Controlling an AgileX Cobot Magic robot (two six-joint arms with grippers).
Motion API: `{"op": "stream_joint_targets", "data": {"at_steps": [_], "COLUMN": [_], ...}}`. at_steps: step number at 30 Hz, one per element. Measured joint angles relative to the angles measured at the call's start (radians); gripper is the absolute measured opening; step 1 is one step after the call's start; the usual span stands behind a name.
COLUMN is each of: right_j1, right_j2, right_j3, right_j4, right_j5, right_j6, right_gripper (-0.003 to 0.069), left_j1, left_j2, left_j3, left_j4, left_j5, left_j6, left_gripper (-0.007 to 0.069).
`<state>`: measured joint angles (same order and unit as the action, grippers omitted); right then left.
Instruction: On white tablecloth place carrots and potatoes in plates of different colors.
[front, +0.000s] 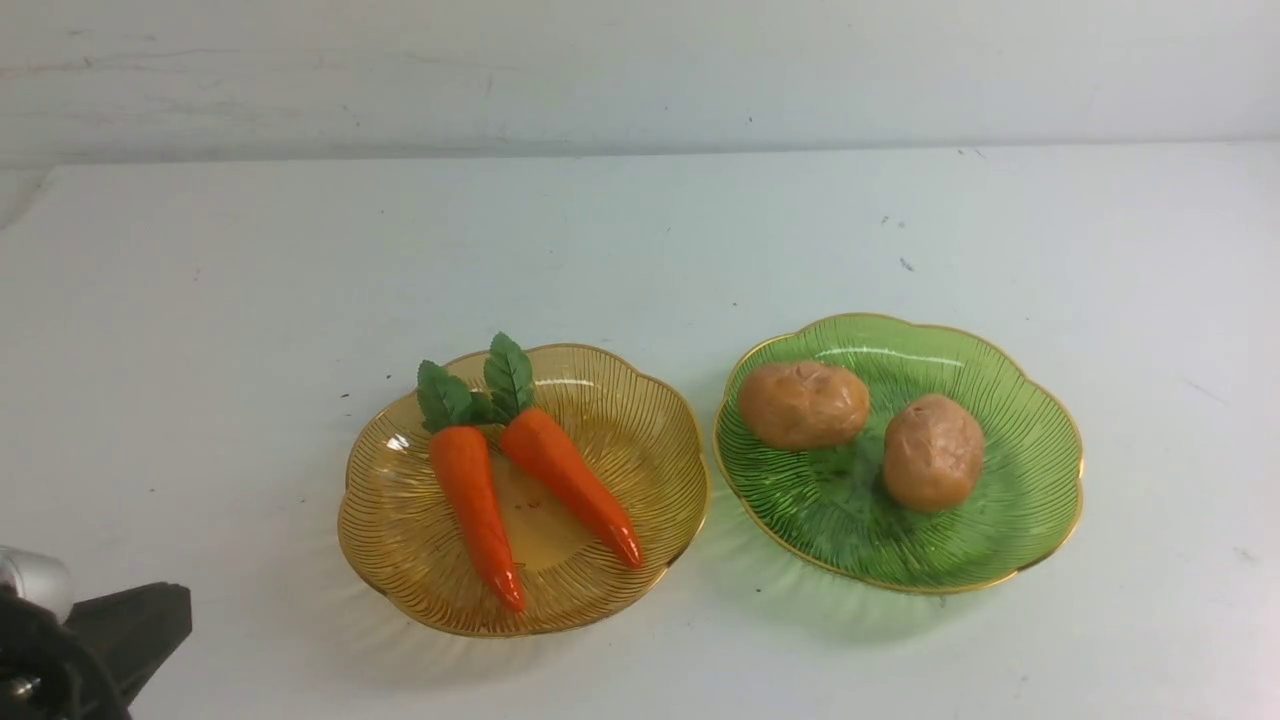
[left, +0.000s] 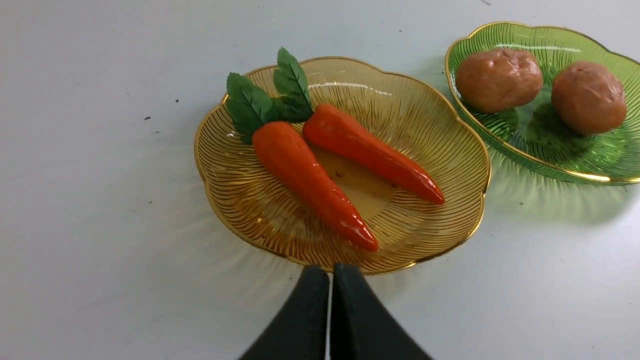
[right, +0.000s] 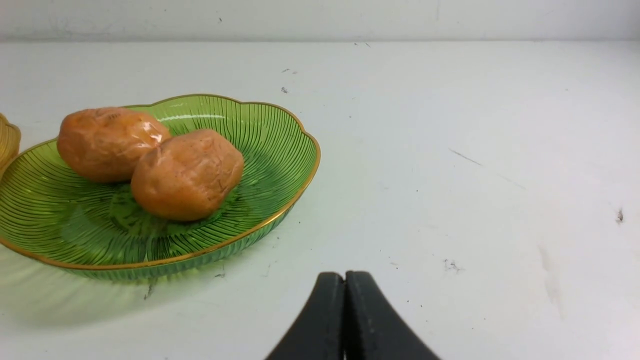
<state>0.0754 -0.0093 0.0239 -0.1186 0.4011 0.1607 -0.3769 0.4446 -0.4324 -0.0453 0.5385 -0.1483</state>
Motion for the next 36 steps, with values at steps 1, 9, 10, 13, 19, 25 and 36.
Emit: {"op": "stream_joint_targets", "data": {"at_steps": [1,9,10,13,19,25,36], "right_j1": [0.0,0.0,0.0,0.0,0.0,0.0,0.0], "right_j2": [0.0,0.0,0.0,0.0,0.0,0.0,0.0], "right_j3": [0.0,0.0,0.0,0.0,0.0,0.0,0.0], "right_j4": [0.0,0.0,0.0,0.0,0.0,0.0,0.0], "right_j5": [0.0,0.0,0.0,0.0,-0.001,-0.001,-0.003], "right_j6": [-0.002,-0.005,-0.006,-0.006,-0.008,-0.008,-0.01], "right_gripper": [-0.0015,-0.0015,-0.0015,-0.0015,-0.0015,-0.0015,-0.0015], "left_j1": [0.0,0.0,0.0,0.0,0.004,0.128,0.318], "left_j2": [0.0,0.0,0.0,0.0,-0.041,-0.213,-0.456], "left_j3": [0.003,0.004,0.006,0.024,0.086,0.23,0.46], "left_j4": [0.0,0.013,0.021,0.026,0.045,0.076,0.093], "left_j5": [0.0,0.009,0.01,0.01,0.002,-0.084,-0.154], "left_j6": [0.0,0.0,0.0,0.0,-0.023,-0.043,0.047], "left_gripper": [-0.0003,-0.0003,-0.0003,-0.0003,-0.0003,-0.0003,-0.0003]}}
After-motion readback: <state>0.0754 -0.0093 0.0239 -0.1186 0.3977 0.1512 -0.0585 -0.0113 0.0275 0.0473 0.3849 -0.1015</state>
